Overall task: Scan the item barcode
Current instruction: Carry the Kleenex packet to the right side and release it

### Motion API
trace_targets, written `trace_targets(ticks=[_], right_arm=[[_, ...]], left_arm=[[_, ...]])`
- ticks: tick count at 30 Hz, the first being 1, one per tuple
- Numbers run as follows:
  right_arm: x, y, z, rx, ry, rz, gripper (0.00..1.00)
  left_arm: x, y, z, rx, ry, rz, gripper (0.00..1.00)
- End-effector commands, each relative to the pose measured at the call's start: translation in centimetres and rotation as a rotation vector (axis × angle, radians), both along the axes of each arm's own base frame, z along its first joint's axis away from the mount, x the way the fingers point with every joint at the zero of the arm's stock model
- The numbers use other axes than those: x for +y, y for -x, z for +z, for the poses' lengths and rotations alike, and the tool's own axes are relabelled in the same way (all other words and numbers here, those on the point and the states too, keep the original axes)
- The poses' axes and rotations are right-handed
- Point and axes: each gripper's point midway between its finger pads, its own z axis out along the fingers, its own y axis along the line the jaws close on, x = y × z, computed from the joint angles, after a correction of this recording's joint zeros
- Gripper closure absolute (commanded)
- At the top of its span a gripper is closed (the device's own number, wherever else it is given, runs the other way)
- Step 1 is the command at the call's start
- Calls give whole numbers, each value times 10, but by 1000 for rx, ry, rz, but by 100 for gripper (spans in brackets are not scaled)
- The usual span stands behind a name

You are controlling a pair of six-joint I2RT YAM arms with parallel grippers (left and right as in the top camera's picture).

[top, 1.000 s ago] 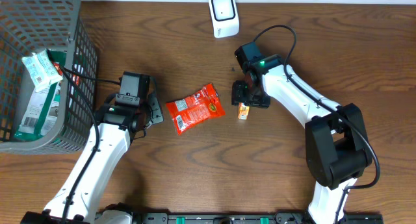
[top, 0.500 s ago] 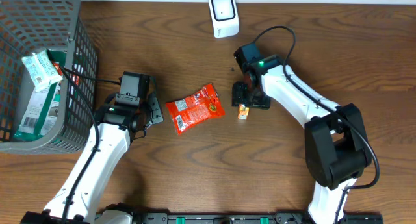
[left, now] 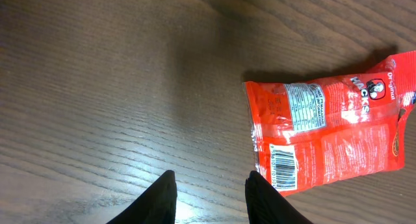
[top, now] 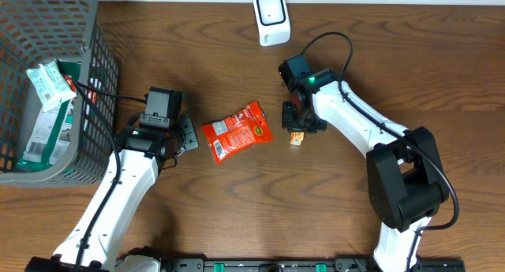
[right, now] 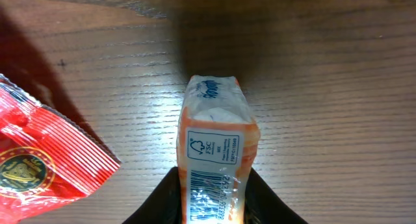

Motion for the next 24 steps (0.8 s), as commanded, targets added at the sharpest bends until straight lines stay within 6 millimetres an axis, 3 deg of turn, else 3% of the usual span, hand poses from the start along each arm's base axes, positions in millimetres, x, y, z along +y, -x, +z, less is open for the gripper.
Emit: trace_targets(ticks=[1,6,9,12,16,24], right_arm=[[-2,-2,-1,-16,37,3,78],[-3,-2,-1,-13,38,3,75],[-12,-3,-1,-21,87,52,81],[-35,-6,2,-22,177,114,82],[-74,-6,4,11,269,72,84],[-135,-11,3,86,245,92,92]], left_arm=[[4,4,-8,25,-21,-3,63],[4,4,-8,25,-21,-3,63],[4,4,-8,25,-22,-3,62],[4,4,-8,25,-22,-3,61],[4,4,-8,24,-22,-3,60],[4,4,-8,24,-22,-3,60]])
